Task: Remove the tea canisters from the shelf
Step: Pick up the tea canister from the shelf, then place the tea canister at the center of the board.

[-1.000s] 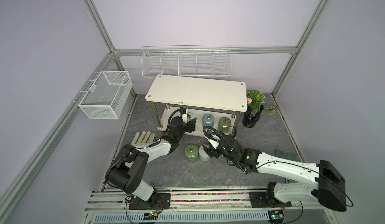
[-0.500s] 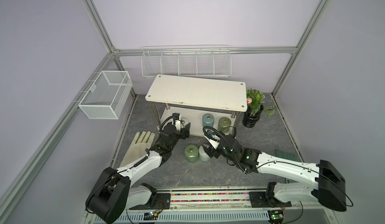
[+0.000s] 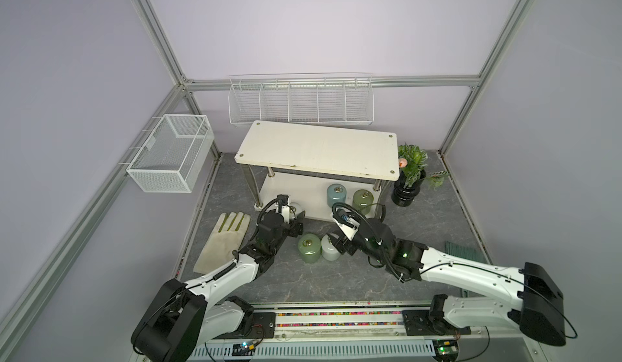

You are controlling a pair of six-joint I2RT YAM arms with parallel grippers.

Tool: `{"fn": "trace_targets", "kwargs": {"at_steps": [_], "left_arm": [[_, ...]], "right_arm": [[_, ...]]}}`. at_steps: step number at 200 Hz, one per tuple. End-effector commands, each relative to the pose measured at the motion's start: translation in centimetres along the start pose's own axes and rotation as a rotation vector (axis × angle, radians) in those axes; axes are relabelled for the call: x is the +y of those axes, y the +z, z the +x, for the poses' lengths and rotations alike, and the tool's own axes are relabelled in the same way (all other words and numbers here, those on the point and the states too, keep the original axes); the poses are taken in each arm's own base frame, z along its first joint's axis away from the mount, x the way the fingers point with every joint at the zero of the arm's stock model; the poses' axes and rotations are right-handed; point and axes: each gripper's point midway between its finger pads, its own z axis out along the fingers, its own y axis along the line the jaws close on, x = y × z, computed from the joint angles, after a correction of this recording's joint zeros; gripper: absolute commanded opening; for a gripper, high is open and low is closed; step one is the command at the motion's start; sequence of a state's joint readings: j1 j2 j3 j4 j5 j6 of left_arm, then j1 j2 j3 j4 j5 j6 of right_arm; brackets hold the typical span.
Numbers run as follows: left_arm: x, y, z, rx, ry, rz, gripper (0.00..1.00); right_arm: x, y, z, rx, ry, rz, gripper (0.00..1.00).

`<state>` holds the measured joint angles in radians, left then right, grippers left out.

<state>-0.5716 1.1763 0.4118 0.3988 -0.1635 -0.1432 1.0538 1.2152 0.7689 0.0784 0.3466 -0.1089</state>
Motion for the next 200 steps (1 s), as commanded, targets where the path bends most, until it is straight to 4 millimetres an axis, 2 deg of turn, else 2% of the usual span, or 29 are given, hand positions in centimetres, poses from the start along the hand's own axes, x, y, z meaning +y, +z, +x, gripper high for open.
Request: {"fn": "trace_targets", "kwargs": {"at_steps": [1, 73, 155, 178, 200], "left_arm": [[-0.7, -0.1, -2.3, -0.106, -0.042, 0.025, 0.82], [-1.8, -0.2, 0.9, -0.046, -0.039, 0.045, 0.82], [-1.2, 0.5, 4.5, 0.033, -0.045, 0.021, 0.83], [-1.0, 0.8, 5.0, 0.037, -0.050, 0.009, 0.83], [-0.7, 0.8, 4.5, 0.032, -0.044, -0.014, 0.83]], "right_arm": [[-0.1, -0.5, -1.0, -0.026, 0.000, 0.001, 0.89], [0.2, -0.3, -1.3, -0.018, -0.012, -0.003, 0.89], [0.7, -0.4, -1.5, -0.020, -0.020, 0.000, 0.89], [0.7, -0.4, -1.5, -0.021, -0.022, 0.000, 0.89], [0.7, -0.4, -1.5, -0.018, -0.026, 0.003, 0.89]]}}
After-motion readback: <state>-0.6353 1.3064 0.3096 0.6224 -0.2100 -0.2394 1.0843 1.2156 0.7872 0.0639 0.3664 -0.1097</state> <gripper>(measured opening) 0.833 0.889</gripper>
